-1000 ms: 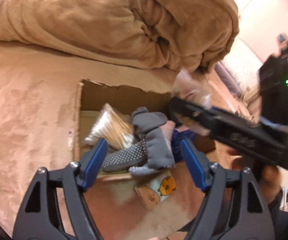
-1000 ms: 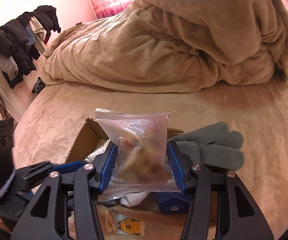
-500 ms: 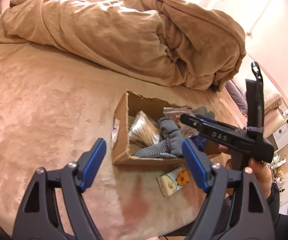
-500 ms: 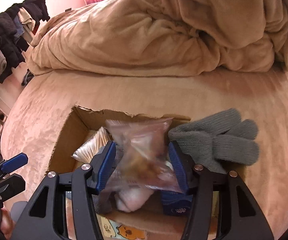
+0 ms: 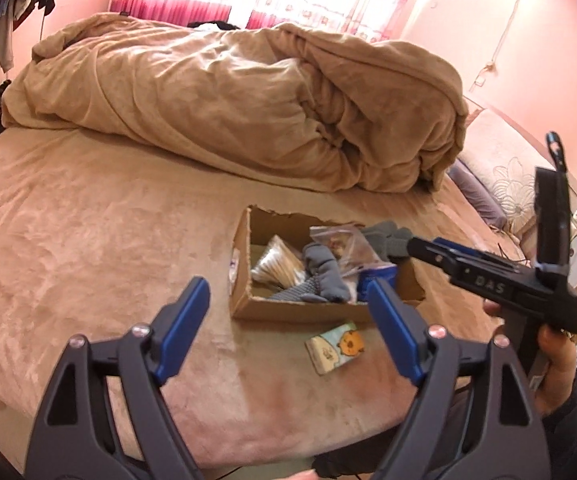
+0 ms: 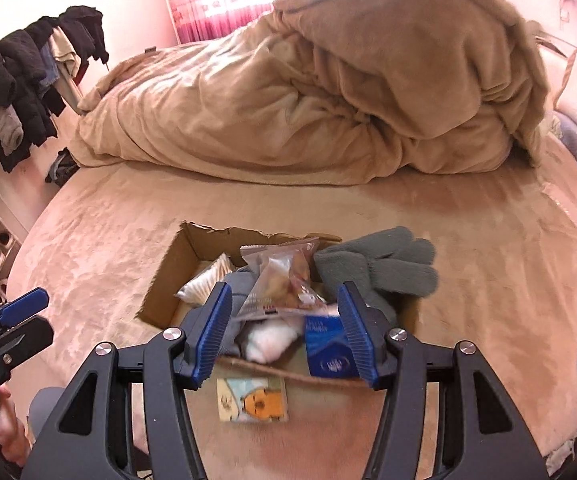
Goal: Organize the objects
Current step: 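Drop the socks into the box with the left tool while the right tool releases the food bag there, then grasp the yellow bear tissue pack with the right tool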
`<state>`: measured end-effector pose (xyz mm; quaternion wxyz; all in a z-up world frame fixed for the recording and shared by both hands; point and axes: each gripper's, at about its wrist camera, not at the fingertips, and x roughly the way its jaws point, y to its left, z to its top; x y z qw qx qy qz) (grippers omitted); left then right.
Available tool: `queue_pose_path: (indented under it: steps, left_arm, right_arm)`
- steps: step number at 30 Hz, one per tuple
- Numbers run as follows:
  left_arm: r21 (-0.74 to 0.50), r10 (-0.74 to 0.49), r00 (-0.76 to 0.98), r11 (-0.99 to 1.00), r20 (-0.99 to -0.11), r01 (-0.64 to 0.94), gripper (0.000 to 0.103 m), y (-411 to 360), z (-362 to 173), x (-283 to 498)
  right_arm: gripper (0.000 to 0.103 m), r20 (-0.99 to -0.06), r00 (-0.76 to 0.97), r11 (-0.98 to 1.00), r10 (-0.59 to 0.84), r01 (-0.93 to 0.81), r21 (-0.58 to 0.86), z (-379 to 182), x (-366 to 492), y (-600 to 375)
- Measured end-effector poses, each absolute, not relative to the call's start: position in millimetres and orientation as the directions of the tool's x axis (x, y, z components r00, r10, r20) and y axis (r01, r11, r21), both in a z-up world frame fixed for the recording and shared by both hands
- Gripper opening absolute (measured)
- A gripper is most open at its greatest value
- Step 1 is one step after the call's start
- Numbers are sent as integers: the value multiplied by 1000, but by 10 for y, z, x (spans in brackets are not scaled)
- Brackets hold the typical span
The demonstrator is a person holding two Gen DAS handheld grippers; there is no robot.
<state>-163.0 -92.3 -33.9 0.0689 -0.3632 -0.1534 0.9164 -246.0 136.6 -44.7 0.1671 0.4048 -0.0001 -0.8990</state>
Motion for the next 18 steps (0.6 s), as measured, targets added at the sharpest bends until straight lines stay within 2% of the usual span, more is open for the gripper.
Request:
queue_pose_path:
  steps: [8,11,18]
  left_arm:
    - [-304,223,-747,-952,-627,-29,85,-794,-194,-1342]
    - [-291,213,-749,-956,-627,-29,92,-760,-202,-1252]
    - [-253,189,-736,-967,-650,-24,93,-671,-344,-1112]
  right_arm:
    - [59,-692,-659,-946,-295,304,114,-174,-1969,1564]
    - [68,-677,-671,-942,-303,320,105,-125,-1786,1603]
    - [77,-685,-664,-936,-298,345,72,-254,-1542,1573]
